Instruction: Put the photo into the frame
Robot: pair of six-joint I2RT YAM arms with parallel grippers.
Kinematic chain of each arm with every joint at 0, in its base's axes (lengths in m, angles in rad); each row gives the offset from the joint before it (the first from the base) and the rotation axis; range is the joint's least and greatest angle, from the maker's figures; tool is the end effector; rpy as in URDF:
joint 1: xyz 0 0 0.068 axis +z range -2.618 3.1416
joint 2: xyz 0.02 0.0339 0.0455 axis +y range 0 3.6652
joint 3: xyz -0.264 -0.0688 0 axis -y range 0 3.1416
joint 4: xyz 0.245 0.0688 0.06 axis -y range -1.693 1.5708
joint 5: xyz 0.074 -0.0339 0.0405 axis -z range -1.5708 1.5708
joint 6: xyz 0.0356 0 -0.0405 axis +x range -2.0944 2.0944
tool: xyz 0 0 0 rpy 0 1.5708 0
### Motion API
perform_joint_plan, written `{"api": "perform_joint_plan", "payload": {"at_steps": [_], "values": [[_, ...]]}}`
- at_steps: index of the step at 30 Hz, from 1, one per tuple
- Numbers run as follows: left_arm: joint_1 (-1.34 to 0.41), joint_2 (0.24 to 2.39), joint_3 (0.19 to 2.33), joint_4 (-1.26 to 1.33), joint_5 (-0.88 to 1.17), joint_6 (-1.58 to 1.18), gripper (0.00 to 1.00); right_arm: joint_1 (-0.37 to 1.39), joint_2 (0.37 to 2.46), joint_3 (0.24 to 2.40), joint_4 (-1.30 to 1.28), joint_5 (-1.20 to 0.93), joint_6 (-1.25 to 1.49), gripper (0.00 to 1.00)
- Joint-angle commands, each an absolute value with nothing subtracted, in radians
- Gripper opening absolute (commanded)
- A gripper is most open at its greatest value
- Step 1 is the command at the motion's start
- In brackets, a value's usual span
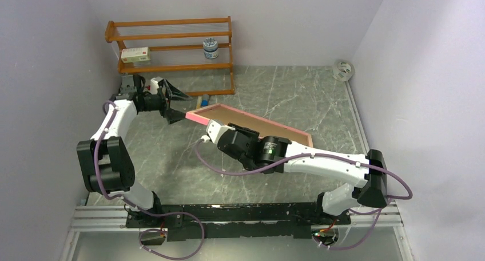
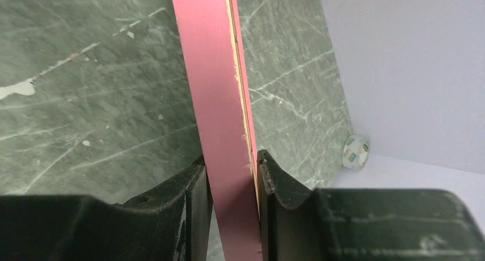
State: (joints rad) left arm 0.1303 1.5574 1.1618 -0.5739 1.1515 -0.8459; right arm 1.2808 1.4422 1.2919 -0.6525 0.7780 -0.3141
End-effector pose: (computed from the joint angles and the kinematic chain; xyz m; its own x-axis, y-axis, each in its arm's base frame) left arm 0.3173 0.0088 0.2655 -0.8860 -0.4235 0.1887 -0.3074 0.2320 -0.9229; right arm 0.1116 0.2865 0.3265 -0.0278 -0.8628 -0.5047 -0.5801 0.4251 -0.6948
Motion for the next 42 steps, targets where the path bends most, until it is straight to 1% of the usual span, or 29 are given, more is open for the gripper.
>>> {"api": "perform_joint_plan", "payload": {"at_steps": [1,4,10,14,23,26,30,36,42], "values": [[0.176,1.576,1.295,-0.740,1.036,-0.659,0.89,1.247,1.400,1.449,-0.657,0.707,-0.215,0.01],[0.214,1.581,1.355,-0.772,0.981,-0.630,0.93,1.220,1.395,1.502,-0.684,0.657,-0.184,0.00],[0.260,1.559,1.388,-0.799,0.838,-0.599,0.94,1.166,1.379,1.588,-0.696,0.563,-0.123,0.00],[0.259,1.543,1.302,-0.710,0.884,-0.644,0.94,1.098,1.380,1.670,-0.702,0.423,-0.066,0.00],[0.259,1.540,1.201,-0.671,0.861,-0.639,0.94,0.994,1.444,1.772,-0.760,0.288,0.039,0.00],[0.259,1.542,1.181,-0.659,0.858,-0.638,0.94,0.933,1.465,1.800,-0.781,0.244,0.089,0.00],[0.255,1.546,1.146,-0.637,0.865,-0.645,0.94,0.844,1.455,1.757,-0.764,0.212,0.165,0.00],[0.226,1.566,1.105,-0.618,0.861,-0.643,0.94,0.657,1.397,1.629,-0.693,0.116,0.297,0.00],[0.169,1.610,1.068,-0.580,0.843,-0.644,0.94,0.446,1.329,1.446,-0.569,-0.084,0.395,0.02]]}}
